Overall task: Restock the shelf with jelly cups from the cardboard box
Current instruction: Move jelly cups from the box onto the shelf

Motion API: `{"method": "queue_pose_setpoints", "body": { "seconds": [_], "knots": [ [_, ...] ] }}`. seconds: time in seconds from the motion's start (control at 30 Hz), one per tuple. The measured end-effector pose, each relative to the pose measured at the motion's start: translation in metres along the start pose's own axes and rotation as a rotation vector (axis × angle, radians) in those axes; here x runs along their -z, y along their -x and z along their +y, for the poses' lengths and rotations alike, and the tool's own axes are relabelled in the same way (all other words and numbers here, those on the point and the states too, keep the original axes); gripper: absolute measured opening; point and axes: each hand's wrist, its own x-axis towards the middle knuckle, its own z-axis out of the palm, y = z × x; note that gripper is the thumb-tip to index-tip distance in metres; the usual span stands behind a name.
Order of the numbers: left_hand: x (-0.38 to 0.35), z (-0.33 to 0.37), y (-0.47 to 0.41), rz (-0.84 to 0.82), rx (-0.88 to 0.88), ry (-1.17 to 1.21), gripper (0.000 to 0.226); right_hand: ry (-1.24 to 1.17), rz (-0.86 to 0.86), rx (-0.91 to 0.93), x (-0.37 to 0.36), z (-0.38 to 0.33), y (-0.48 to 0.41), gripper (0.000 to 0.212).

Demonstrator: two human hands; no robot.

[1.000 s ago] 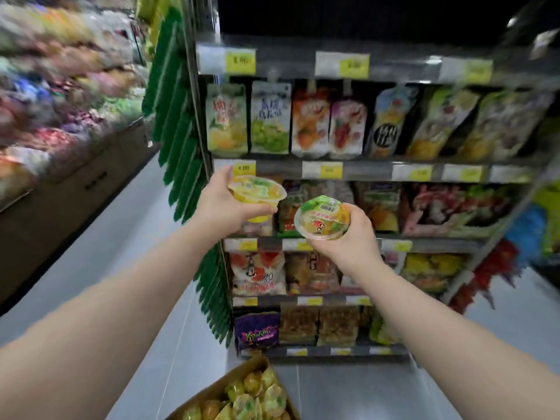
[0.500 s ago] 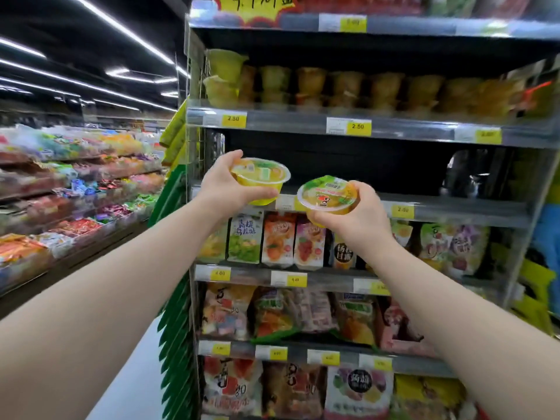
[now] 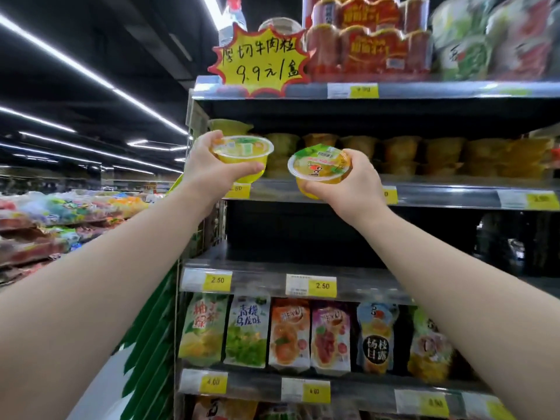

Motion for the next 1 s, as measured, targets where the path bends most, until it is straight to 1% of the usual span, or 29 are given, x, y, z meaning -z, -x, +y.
{"method": "queue_pose_setpoints", "body": {
  "seconds": [0.13,0.3,0.37,0.43,0.5,0.57,0.63,0.77,0.8,0.87,0.9,0.93,1.0],
  "knots": [
    [-0.006,-0.015,-0.034,0.076,-0.047,0.086,0.093,0.006,-0.014,0.022,-0.022,0.003,-0.04,0.08],
    [-0.008,-0.032,-0.069,0.132,-0.065,0.19,0.099,0.07,-0.056,0.035,-0.042,0.003,-0.087,0.085],
    [-0.008,-0.035,-0.077,0.135,-0.078,0.182,0.099,0.113,-0.119,-0.023,-0.051,0.0,-0.105,0.087],
    [-0.008,-0.036,-0.084,0.139,-0.096,0.148,0.098,0.14,-0.23,-0.115,-0.063,-0.004,-0.118,0.09],
    [-0.008,-0.035,-0.09,0.142,-0.111,0.144,0.098,0.161,-0.317,-0.153,-0.077,-0.004,-0.128,0.083],
    [-0.009,-0.037,-0.095,0.147,-0.122,0.142,0.097,0.214,-0.348,-0.134,-0.089,0.003,-0.135,0.07],
    [-0.011,-0.04,-0.096,0.14,-0.121,0.151,0.099,0.297,-0.339,-0.095,-0.097,0.009,-0.138,0.064],
    [-0.016,-0.044,-0.094,0.117,-0.142,0.183,0.106,0.399,-0.332,-0.04,-0.103,0.013,-0.139,0.063],
    [-0.016,-0.044,-0.093,0.117,-0.151,0.19,0.106,0.406,-0.328,-0.035,-0.103,0.013,-0.138,0.066],
    [-0.016,-0.043,-0.092,0.116,-0.166,0.196,0.107,0.412,-0.303,-0.018,-0.102,0.014,-0.136,0.079],
    [-0.015,-0.042,-0.09,0.116,-0.175,0.194,0.108,0.423,-0.27,0.0,-0.102,0.016,-0.135,0.084],
    [-0.015,-0.041,-0.088,0.118,-0.185,0.19,0.108,0.437,-0.221,0.026,-0.102,0.017,-0.133,0.084],
    [-0.013,-0.037,-0.083,0.126,-0.205,0.189,0.107,0.415,-0.122,0.104,-0.1,0.017,-0.127,0.073]
  ]
}}
